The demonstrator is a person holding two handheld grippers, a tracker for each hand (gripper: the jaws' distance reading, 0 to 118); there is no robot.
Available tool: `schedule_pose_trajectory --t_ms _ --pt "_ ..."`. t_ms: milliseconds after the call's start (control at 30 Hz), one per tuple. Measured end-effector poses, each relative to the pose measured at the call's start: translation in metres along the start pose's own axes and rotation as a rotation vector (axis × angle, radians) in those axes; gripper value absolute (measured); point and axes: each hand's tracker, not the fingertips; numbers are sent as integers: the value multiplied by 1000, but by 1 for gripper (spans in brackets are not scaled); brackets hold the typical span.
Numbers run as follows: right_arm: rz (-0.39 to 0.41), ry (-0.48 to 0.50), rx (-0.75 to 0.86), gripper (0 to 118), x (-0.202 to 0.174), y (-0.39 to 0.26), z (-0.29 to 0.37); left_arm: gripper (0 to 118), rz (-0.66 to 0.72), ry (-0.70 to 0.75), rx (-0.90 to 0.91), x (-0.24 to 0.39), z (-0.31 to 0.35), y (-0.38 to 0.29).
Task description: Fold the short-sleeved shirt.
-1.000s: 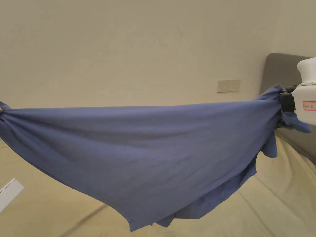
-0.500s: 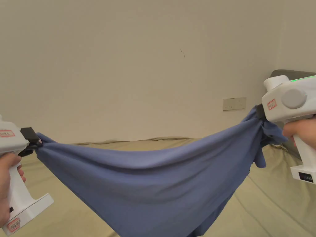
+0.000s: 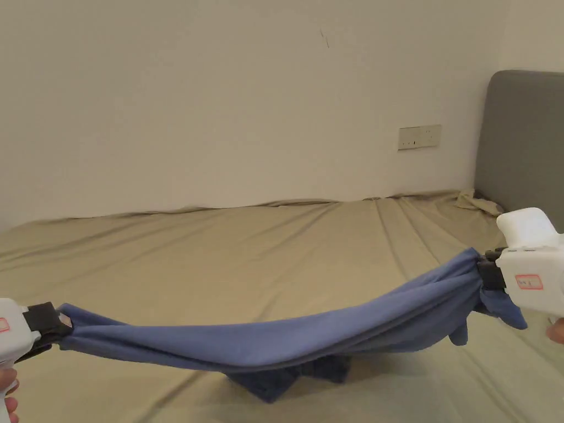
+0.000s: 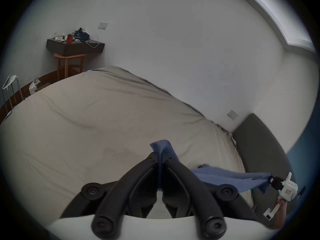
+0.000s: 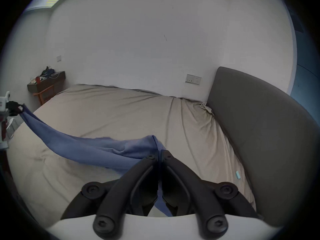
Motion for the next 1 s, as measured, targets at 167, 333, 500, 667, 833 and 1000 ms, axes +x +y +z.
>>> schedule_pose_trajectory --t_ms 167,333,500,667,833,1000 --pt "48 35 21 4 -19 -89 57 1 -114 -24 -168 -36 20 -45" --pt "-34 62 -29 4 -21 -155 101 1 -83 -54 -223 -67 49 -86" --pt "-58 81 -138 4 -21 -211 136 1 -37 -56 -319 -104 68 -130" --pt "-56 90 -295 4 -24 -248 137 1 10 7 -429 -140 63 -175" --pt "14 98 -447 4 -31 -264 114 1 44 69 -497 -164 38 -198" --pt "-5 107 -582 4 -29 -284 89 1 29 123 -545 -182 17 -208"
